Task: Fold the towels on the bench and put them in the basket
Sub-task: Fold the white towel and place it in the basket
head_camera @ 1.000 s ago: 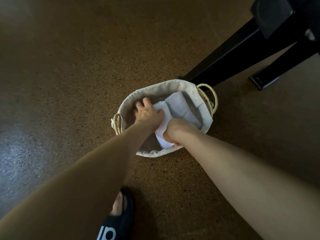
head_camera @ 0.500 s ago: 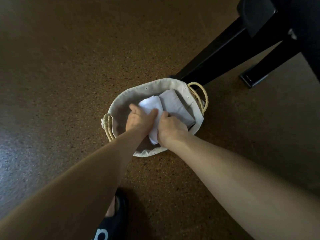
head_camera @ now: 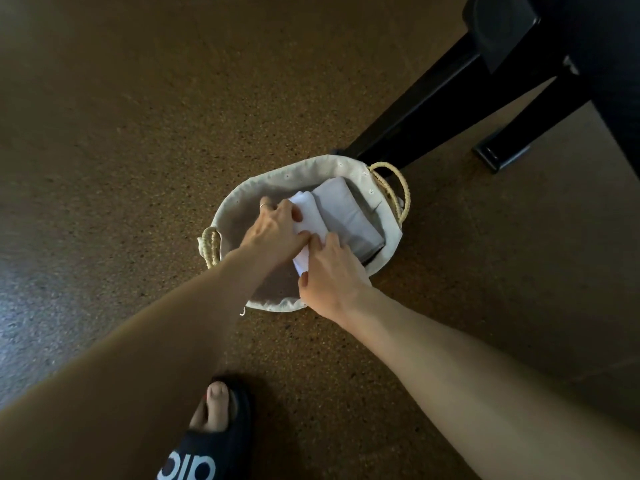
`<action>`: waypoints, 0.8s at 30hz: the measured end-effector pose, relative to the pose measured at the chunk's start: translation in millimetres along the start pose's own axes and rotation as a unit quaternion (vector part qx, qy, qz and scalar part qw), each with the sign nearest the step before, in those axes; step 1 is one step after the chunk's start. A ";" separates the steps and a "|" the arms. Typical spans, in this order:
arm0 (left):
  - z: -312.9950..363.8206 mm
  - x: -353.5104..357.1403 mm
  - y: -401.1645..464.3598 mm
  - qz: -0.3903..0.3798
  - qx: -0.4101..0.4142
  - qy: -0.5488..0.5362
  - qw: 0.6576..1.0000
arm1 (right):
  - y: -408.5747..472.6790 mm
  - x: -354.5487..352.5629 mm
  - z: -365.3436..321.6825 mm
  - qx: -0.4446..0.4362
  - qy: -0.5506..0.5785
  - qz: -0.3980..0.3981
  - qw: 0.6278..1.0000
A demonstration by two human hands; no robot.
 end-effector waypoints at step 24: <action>152.9 -160.7 -194.4 -0.056 0.210 0.186 0.958 | -160.7 -227.0 -50.4 -0.015 -0.046 0.109 0.993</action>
Point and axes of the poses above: each hand's wrist, its own y-axis towards the middle knuckle, its own x-axis out of the palm, z = x × y, the point moved 3 cm from there along y, towards the middle knuckle, and after that the axes turned 9 degrees about -x, right-handed, at the moved point
